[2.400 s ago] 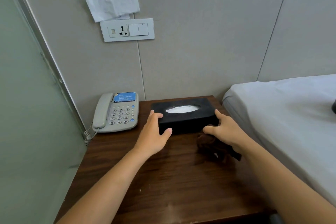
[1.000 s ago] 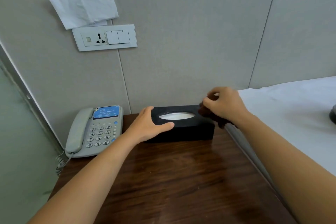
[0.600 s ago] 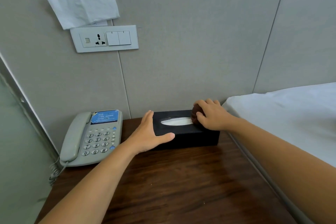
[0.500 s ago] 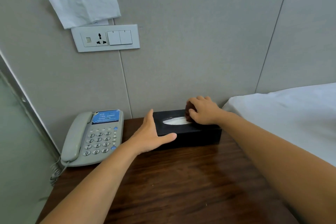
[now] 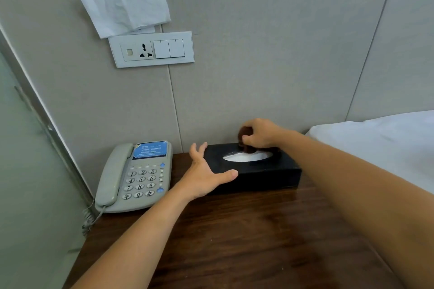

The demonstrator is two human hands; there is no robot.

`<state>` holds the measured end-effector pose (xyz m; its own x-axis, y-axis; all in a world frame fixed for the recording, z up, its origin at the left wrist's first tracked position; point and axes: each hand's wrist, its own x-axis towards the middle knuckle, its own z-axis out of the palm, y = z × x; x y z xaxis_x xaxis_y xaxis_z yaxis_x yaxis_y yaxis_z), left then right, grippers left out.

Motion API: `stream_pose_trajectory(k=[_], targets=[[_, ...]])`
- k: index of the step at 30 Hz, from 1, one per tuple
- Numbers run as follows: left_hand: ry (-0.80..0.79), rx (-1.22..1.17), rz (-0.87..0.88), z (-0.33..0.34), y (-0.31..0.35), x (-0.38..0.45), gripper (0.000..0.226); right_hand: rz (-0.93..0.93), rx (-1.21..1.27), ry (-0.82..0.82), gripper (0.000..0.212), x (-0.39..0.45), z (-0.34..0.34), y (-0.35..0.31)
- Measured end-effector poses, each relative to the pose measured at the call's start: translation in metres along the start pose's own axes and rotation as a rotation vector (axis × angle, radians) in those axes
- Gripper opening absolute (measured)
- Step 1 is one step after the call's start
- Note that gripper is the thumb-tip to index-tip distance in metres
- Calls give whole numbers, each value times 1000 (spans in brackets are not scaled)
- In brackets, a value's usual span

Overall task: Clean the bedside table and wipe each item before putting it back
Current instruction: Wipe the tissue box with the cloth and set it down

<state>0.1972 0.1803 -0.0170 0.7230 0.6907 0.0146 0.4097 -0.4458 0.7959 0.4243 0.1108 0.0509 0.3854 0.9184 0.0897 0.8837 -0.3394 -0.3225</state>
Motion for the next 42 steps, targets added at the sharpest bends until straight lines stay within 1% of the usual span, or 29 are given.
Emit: stream_pose_trajectory(k=[2, 4, 7, 9, 11, 14, 16, 18, 20, 23, 26, 28, 30, 34, 36, 39, 42], targets=[[-9, 5, -1, 1, -1, 1, 131, 72, 1, 19, 25, -13, -9, 26], [-12, 7, 3, 1, -2, 2, 131, 102, 13, 43, 25, -31, -15, 46], [-14, -1, 16, 1, -3, 3, 131, 77, -6, 71, 25, -62, -17, 53], [-20, -15, 18, 1, -5, 4, 132, 28, -43, 113, 25, -85, -10, 47], [-40, -38, 19, 0, -7, 5, 136, -26, -56, 151, 25, -104, 1, 35], [-104, -49, -6, -6, -8, 6, 144, -96, -69, 147, 35, -115, 17, 3], [-162, -33, -15, -10, -10, 6, 148, -173, -71, 145, 41, -111, 28, -28], [-222, -19, -3, -16, -13, 8, 155, -251, -79, 145, 41, -99, 42, -59], [-265, 32, 22, -21, -19, 10, 159, -286, -89, 137, 41, -84, 52, -84], [-268, 68, 35, -30, -30, 15, 154, -306, -45, 76, 42, -66, 54, -101], [-254, 41, 23, -33, -36, 18, 157, -322, -5, 27, 41, -58, 50, -101], [-242, 25, -2, -31, -37, 19, 161, -289, -5, 19, 39, -51, 48, -97], [-227, 30, 6, -31, -35, 19, 161, -209, -8, 40, 35, -37, 43, -88], [-246, 70, 48, -32, -30, 15, 147, -92, -55, 57, 37, -12, 31, -68], [-264, 76, 29, -26, -29, 10, 146, -74, -17, 61, 34, -8, 24, -62], [-255, 62, -17, -14, -26, 8, 146, 6, 112, 118, 27, -10, 4, -44], [-201, 33, -11, -2, -17, 10, 141, 88, 100, 154, 24, -25, -15, -13]])
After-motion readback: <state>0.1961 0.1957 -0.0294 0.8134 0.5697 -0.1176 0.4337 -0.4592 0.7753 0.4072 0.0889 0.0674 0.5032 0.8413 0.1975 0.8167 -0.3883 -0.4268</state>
